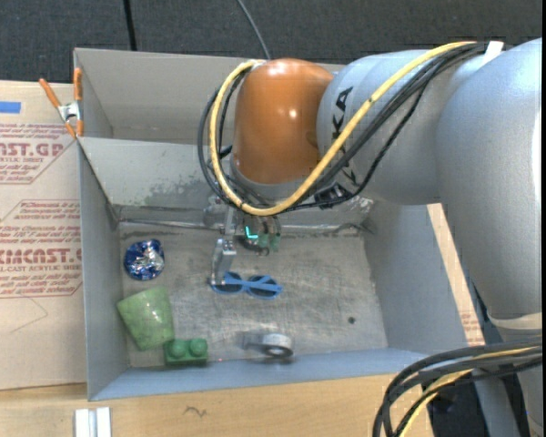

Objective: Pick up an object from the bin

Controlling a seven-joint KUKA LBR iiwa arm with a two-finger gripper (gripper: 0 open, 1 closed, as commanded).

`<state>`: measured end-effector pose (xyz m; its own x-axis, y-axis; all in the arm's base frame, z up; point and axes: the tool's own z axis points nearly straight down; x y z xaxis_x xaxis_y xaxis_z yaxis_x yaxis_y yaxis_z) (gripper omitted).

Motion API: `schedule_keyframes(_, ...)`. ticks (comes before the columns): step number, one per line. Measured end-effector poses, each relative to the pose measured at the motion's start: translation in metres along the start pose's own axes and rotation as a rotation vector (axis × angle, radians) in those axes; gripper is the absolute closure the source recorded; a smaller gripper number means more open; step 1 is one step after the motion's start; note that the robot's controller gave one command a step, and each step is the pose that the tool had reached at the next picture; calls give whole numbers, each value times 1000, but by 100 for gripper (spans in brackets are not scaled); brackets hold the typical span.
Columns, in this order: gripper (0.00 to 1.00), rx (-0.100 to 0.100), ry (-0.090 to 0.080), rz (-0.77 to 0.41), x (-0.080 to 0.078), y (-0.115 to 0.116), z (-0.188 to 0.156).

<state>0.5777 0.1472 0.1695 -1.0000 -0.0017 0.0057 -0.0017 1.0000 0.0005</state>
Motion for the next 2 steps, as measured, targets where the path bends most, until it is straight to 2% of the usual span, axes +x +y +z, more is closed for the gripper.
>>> schedule_keyframes(1, 0, 22, -12, -89, -8, 74, 100)
schedule_keyframes(2, 0, 23, -9, -31, 28, 87, 68)
